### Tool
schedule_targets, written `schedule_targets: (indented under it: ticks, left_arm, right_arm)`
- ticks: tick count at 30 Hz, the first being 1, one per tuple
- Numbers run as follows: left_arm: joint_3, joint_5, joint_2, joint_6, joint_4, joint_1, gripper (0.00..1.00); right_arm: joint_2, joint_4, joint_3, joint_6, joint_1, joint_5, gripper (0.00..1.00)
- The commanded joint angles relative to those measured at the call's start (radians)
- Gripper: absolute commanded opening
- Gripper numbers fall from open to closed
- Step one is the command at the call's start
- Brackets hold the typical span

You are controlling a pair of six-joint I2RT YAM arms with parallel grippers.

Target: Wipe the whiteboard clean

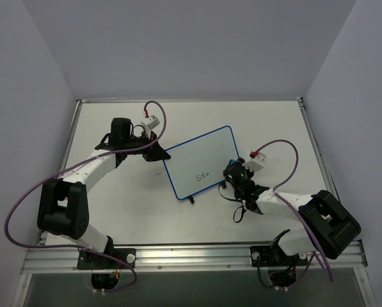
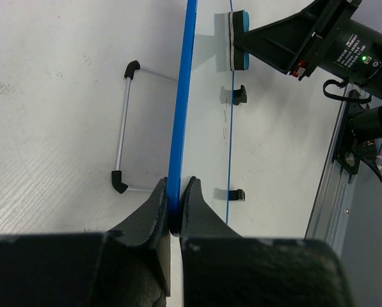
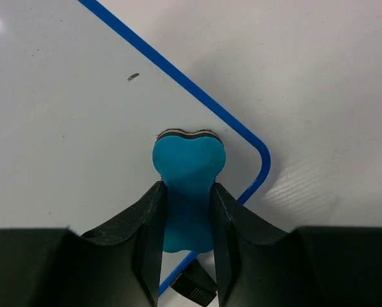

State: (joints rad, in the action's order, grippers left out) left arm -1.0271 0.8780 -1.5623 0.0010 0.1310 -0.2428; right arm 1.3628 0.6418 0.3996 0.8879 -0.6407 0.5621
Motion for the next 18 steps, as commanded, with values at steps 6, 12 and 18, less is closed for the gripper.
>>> schedule_targets:
  ticks: [6, 12, 18]
  left_arm:
    - [0.010, -0.234, -0.005, 0.240, -0.076, 0.008, 0.02]
    - [0.013, -0.240, 0.005, 0.240, -0.076, 0.008, 0.02]
    - [0.013, -0.238, 0.001, 0.240, -0.076, 0.007, 0.02]
  right_arm:
    - [0.053, 0.155, 0.036, -0.283, -0.068, -0.091, 0.00]
    - [0.180, 0.271, 0.126, -0.329, -0.289, -0.007, 0.00]
    - [0.309, 0.344, 0.215, -0.357, -0.424, 0.067, 0.00]
